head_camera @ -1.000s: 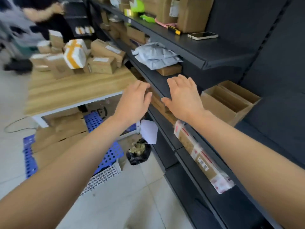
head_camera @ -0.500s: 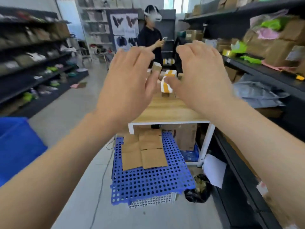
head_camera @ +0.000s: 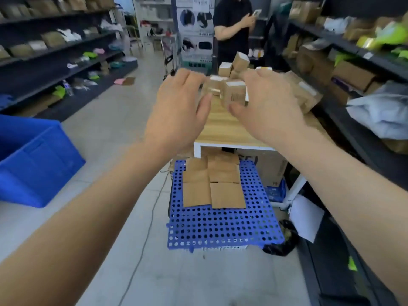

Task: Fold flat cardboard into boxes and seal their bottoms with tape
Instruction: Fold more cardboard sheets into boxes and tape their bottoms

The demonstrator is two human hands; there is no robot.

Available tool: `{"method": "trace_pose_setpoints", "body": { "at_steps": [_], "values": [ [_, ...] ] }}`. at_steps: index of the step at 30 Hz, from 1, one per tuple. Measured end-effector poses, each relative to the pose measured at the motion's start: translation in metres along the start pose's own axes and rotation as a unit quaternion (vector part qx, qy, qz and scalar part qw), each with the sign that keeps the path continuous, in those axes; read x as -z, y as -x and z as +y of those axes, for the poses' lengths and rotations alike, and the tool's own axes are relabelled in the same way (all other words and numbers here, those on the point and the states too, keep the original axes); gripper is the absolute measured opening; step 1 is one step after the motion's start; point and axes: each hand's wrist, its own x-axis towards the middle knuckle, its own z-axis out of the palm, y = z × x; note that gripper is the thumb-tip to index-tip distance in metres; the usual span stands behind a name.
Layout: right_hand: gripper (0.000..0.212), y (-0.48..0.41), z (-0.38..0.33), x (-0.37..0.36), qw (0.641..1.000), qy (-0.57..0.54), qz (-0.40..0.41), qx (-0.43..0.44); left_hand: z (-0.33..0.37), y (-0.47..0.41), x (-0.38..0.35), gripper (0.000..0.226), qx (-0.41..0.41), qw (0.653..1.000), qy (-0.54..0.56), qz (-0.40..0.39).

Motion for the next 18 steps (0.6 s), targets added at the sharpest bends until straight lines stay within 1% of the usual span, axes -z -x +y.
{"method": "trace_pose_setpoints", "body": {
  "at_steps": [2,5,8,10,12,14,16,18],
  "values": [
    [0.046,-0.006,0.022,-0.042,0.998,-0.012,-0.057,-0.019,-0.016,0.008,-0.039,0.034,0.069,0.995,-0.006,-0.068],
    [0.049,-0.012,0.056,-0.11,0.987,-0.023,-0.148,-0.058,-0.045,0.027,-0.097,0.036,0.148,0.975,-0.018,-0.165],
    [0.053,-0.011,0.085,-0.174,0.97,-0.026,-0.228,-0.082,-0.072,0.052,-0.149,0.035,0.204,0.953,-0.025,-0.222],
    [0.056,-0.005,0.103,-0.213,0.955,-0.045,-0.273,-0.105,-0.088,0.069,-0.183,0.036,0.246,0.932,-0.012,-0.267],
    [0.057,0.001,0.123,-0.251,0.939,-0.06,-0.313,-0.132,-0.104,0.085,-0.218,0.038,0.302,0.902,0.012,-0.308],
    [0.06,0.01,0.141,-0.284,0.916,-0.083,-0.353,-0.171,-0.119,0.1,-0.248,0.039,0.365,0.869,0.055,-0.331],
    [0.064,0.017,0.158,-0.324,0.89,-0.112,-0.385,-0.218,-0.138,0.114,-0.284,0.042,0.43,0.828,0.082,-0.35],
    [0.072,0.027,0.173,-0.363,0.867,-0.121,-0.414,-0.248,-0.157,0.13,-0.315,0.045,0.489,0.786,0.092,-0.366]
  ]
}}
